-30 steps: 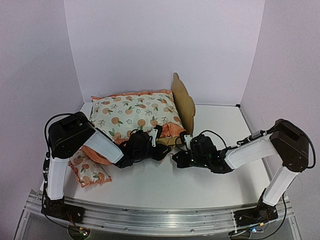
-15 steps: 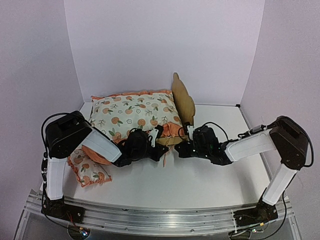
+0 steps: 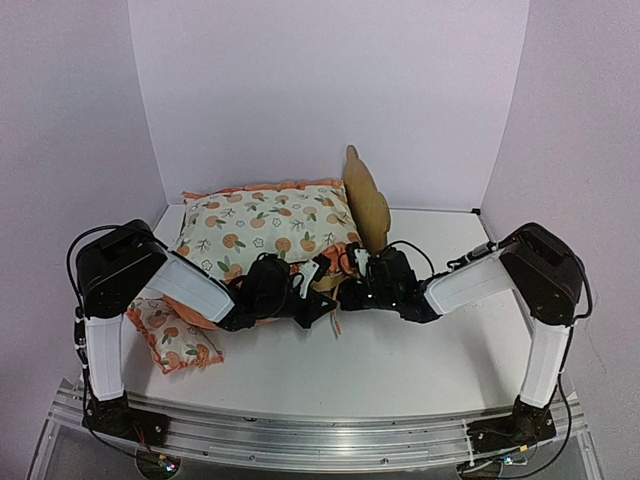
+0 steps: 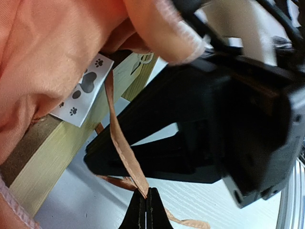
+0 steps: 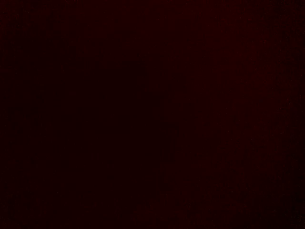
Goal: Set up the pet bed
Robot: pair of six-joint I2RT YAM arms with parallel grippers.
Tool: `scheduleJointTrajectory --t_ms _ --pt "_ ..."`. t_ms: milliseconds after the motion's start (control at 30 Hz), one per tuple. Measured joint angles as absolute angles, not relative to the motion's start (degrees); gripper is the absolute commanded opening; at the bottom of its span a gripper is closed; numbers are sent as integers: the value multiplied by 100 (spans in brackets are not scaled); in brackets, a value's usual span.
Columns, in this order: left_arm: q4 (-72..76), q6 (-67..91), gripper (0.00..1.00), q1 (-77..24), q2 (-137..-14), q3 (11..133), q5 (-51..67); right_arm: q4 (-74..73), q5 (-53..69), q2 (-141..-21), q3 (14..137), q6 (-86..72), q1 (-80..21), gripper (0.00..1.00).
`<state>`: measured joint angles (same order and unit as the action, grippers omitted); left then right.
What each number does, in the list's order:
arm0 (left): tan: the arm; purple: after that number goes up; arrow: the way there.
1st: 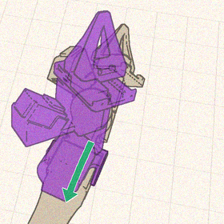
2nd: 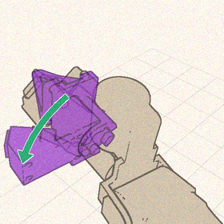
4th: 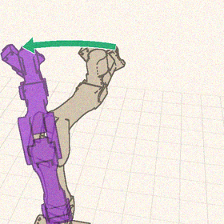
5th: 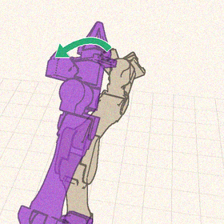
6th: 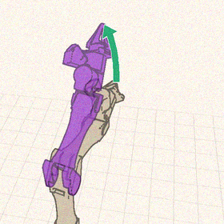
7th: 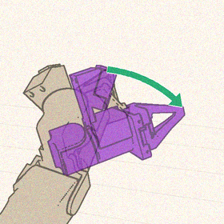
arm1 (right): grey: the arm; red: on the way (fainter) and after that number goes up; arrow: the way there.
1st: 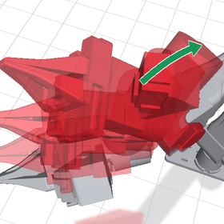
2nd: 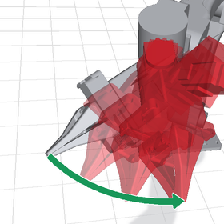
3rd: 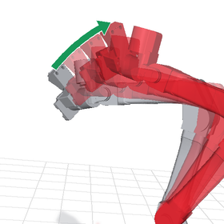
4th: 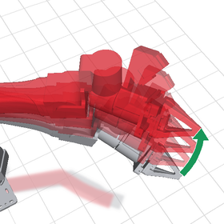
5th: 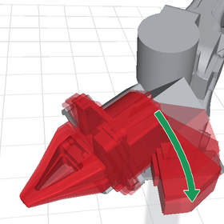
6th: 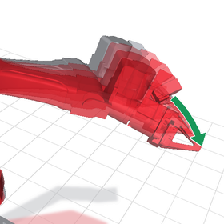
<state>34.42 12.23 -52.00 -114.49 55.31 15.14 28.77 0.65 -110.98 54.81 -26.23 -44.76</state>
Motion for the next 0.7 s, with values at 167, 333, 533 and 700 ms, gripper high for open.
scheduleJointTrajectory --t_ms 167,333,533,700 --pt "3233 888 11 -5138 -11416 5531 1555 3332 872 -11516 5520 -3012 -4231 0" --pt "2842 538 27 -5117 -11353 5535 1625 3830 1249 -11789 5520 -3281 -4131 0" --pt "2130 9 30 -5072 -11104 5537 1690 4179 1479 -11909 5520 -3458 -4098 0" --pt "1602 -621 25 -4953 -10818 5535 1785 4219 1587 -11915 5520 -3506 -4077 0"
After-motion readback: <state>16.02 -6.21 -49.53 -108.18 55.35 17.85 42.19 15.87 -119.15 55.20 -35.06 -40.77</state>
